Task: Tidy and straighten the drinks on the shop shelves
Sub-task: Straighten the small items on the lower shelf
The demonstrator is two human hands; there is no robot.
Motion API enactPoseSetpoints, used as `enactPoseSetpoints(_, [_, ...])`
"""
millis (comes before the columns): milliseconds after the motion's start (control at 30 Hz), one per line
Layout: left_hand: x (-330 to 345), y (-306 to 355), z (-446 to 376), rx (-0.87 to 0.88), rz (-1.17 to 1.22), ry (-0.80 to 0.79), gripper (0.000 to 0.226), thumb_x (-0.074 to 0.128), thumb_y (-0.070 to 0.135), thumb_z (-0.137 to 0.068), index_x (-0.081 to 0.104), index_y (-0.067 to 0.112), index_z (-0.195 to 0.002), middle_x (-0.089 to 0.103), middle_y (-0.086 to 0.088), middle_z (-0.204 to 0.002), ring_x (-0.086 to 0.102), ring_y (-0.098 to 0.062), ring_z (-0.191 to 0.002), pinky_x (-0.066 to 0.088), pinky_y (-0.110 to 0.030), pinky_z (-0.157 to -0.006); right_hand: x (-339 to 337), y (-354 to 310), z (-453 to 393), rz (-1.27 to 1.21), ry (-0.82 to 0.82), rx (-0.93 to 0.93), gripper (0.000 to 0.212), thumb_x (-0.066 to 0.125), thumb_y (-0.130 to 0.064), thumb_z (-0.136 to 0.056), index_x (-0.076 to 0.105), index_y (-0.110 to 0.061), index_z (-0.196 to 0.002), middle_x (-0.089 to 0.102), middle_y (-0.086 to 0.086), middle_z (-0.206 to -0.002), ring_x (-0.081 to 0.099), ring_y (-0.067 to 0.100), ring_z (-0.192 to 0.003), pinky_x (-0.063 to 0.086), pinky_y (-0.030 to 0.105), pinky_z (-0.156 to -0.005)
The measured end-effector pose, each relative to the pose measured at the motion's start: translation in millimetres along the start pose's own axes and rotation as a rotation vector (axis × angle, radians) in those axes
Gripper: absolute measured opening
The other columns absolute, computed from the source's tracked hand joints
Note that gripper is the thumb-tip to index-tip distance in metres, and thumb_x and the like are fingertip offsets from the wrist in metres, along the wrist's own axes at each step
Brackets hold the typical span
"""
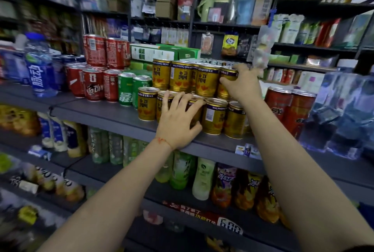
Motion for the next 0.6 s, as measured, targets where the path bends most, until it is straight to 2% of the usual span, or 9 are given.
enactPoseSetpoints(133, [1, 1, 1, -0.001, -0.02, -0.018, 0.057, 0.049, 0.044, -0.082, 0.048, 0.03, -0.136, 0.051, -0.005, -0.136, 0.039, -0.03, -0.135, 0.006, -0.058, -0.119, -4, 0, 3, 0.077, 0.006, 0.023, 0.062, 0.06, -0.054, -0.091, 0.043, -0.024, -0.142, 0.034, 0.015, -0.147, 0.056, 0.038, -0.117, 0.049, 0.043, -0.083])
enactPoseSetpoints(233, [1, 1, 1, -0.004, -0.022, -0.032, 0.057, 0.049, 0.044, -0.082, 0.048, 0.03, -0.137, 0.051, -0.006, -0.137, 0.039, -0.03, -0.135, 0.007, -0.059, -0.119, -4, -4, 2, 0.16, -0.004, 0.023, 0.062, 0.058, -0.056, -0.091, 0.041, -0.024, -0.141, 0.04, 0.015, -0.141, 0.055, 0.038, -0.117, 0.043, 0.039, -0.075])
enactPoseSetpoints(333, [2, 0, 2, -0.001, -0.019, -0.039, 0.057, 0.049, 0.043, -0.081, 0.047, 0.03, -0.137, 0.05, -0.005, -0.137, 0.038, -0.029, -0.136, 0.006, -0.059, -0.119, -1, -4, -1, 0.167, -0.068, 0.025, 0.061, 0.059, -0.054, -0.091, 0.04, -0.025, -0.142, 0.041, 0.016, -0.14, 0.053, 0.038, -0.12, 0.041, 0.038, -0.076])
enactPoseSetpoints(400, [2, 0, 1, 0.001, -0.023, -0.041, 0.057, 0.05, 0.042, -0.081, 0.047, 0.031, -0.137, 0.049, -0.004, -0.138, 0.037, -0.028, -0.136, 0.005, -0.058, -0.119, -2, -2, 0, 0.172, -0.089, 0.05, 0.062, 0.059, -0.053, -0.091, 0.039, -0.026, -0.143, 0.037, 0.017, -0.144, 0.046, 0.038, -0.127, 0.044, 0.041, -0.084])
enactPoseSetpoints(500, [3, 1, 1, 0.013, -0.01, -0.028, 0.058, 0.051, 0.042, -0.081, 0.046, 0.032, -0.138, 0.049, -0.004, -0.139, 0.036, -0.027, -0.137, 0.004, -0.056, -0.12, -11, -13, 13, 0.283, 0.069, 0.013, 0.063, 0.057, -0.052, -0.091, 0.037, -0.023, -0.143, 0.03, 0.021, -0.146, 0.03, 0.04, -0.134, 0.038, 0.049, -0.1])
enactPoseSetpoints(600, [-9, -6, 5, 0.003, 0.088, 0.032, 0.064, 0.053, 0.04, -0.083, 0.039, 0.031, -0.144, 0.04, -0.005, -0.15, 0.028, -0.026, -0.144, 0.004, -0.05, -0.122, -15, -48, 32, 0.178, 0.313, -0.214, 0.048, 0.054, -0.04, -0.091, 0.047, -0.02, -0.135, 0.044, 0.016, -0.129, 0.04, 0.036, -0.121, 0.036, 0.047, -0.095])
Point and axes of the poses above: each hand's wrist, its own z-axis away from the middle knuckle, its own x-axis out of the palm, y = z × x, the point moved 6 cm from there along -z, towards the middle knuckle
